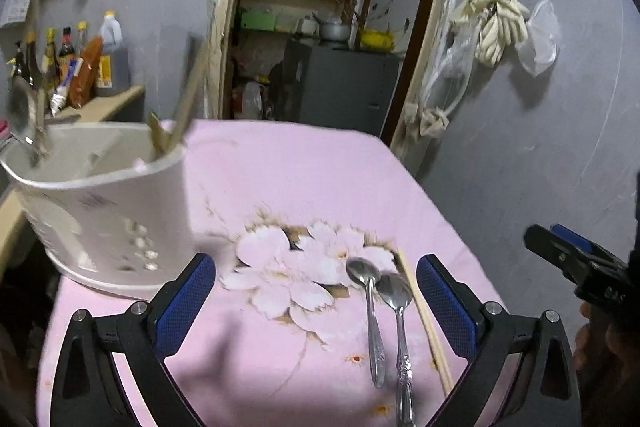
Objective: Organize utensils
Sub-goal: 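Grasp a silver spoon with the left tool while the right tool grasps a wooden chopstick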
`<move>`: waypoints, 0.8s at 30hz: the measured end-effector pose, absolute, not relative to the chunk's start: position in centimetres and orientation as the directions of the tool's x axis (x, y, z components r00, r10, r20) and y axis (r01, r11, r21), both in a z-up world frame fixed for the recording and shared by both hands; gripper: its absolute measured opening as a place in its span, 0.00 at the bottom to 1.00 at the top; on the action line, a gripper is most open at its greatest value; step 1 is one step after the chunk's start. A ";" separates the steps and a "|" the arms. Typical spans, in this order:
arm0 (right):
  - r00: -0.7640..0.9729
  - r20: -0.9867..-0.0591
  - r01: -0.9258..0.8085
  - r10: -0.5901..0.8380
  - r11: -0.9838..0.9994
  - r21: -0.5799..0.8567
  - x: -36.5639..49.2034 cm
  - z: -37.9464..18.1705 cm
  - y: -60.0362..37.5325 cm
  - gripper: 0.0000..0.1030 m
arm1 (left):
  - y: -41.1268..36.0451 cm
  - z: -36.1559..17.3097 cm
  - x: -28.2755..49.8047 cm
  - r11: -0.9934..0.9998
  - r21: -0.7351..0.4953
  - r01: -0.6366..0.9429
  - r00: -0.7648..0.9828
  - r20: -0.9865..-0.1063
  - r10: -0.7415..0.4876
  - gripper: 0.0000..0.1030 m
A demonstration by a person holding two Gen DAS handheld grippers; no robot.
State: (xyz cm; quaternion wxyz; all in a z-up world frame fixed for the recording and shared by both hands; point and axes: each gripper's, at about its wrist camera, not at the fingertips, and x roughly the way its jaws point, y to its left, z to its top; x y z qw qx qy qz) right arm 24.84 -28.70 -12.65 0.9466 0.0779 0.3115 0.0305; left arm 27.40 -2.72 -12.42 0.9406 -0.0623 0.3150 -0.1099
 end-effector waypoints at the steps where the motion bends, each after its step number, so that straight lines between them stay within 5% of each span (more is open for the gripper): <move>1: 0.793 -0.596 -0.024 0.125 0.984 0.175 25.5 -13.5 -28.7 0.76 | -3.1 -13.1 27.7 0.967 -0.182 0.178 0.771 -0.586 -0.252 0.95; 8: 0.723 -0.629 -0.144 0.286 0.952 0.269 29.4 -17.0 -27.7 0.47 | -4.6 -16.2 30.5 0.945 -0.227 0.236 0.681 -0.655 -0.327 0.60; 12: 0.679 -0.655 -0.186 0.333 0.940 0.285 30.7 -18.7 -26.6 0.41 | -5.2 -17.5 32.2 0.918 -0.291 0.270 0.606 -0.689 -0.397 0.46; 14: 0.662 -0.664 -0.201 0.347 0.936 0.289 31.2 -19.3 -26.2 0.34 | -5.6 -17.9 32.7 0.908 -0.306 0.285 0.581 -0.699 -0.417 0.41; 24: 0.595 -0.693 -0.254 0.407 0.913 0.318 32.4 -20.7 -24.9 0.33 | -6.6 -18.7 33.0 0.904 -0.281 0.322 0.534 -0.735 -0.419 0.35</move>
